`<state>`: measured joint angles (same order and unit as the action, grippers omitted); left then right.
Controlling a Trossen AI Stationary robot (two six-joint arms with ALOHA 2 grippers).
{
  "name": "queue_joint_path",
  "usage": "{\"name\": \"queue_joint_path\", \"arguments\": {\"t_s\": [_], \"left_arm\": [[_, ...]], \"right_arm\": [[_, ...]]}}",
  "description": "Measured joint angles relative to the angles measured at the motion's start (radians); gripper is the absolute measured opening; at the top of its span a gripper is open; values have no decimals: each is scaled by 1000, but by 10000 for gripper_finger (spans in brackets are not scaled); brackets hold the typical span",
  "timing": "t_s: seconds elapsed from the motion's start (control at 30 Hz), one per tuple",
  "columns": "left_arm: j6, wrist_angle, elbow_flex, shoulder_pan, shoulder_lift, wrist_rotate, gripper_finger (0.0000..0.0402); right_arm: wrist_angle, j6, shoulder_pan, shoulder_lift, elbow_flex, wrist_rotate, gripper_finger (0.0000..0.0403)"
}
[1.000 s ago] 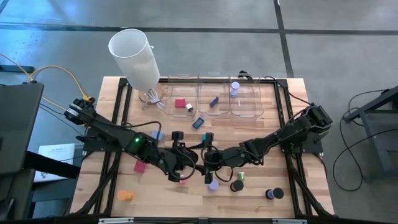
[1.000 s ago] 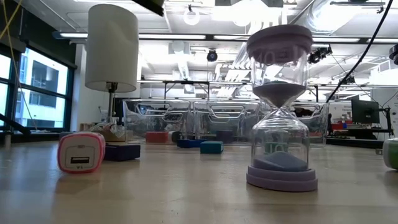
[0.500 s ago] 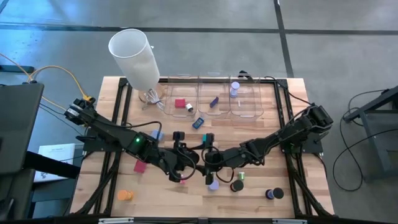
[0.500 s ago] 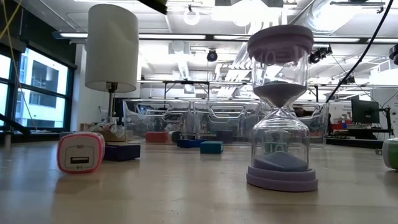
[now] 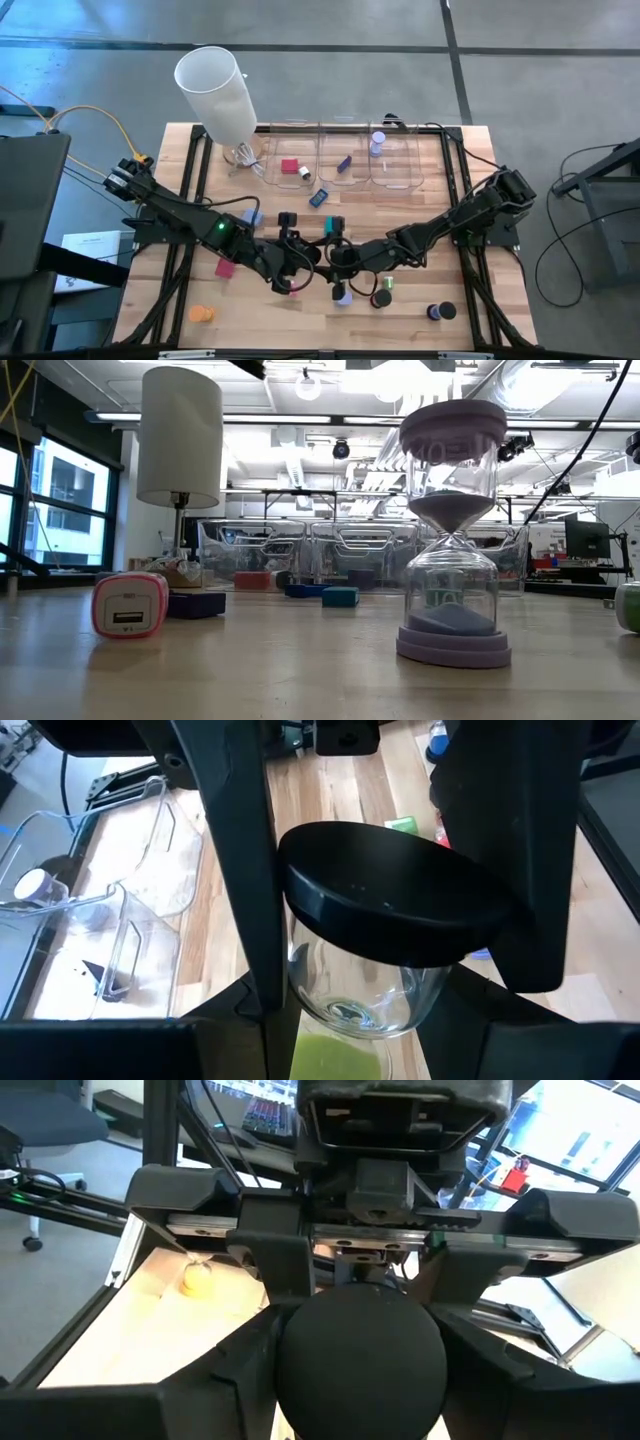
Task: Pick & Place Office items
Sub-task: Put the light green hourglass into the right transparent bin
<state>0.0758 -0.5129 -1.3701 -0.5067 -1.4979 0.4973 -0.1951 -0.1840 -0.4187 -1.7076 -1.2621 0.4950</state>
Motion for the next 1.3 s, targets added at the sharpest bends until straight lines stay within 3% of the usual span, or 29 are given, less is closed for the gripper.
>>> {"name": "queue_joint_path", "arguments": {"t_s": [0.67, 0.9, 1.13, 1.3], "left_arm": [[28, 9, 0, -5, 3, 3, 236], [79, -27, -4, -11, 21, 3, 238], [83, -43, -4, -26, 66, 2, 238], [107, -66, -4, -41, 79, -3, 238]], "right_arm": [[61, 32, -23, -2, 3, 15, 197], [221, 187, -73, 9, 6, 178, 197], [497, 454, -106, 68, 5, 383, 197], [695, 607, -108, 146, 4, 463, 197]]}}
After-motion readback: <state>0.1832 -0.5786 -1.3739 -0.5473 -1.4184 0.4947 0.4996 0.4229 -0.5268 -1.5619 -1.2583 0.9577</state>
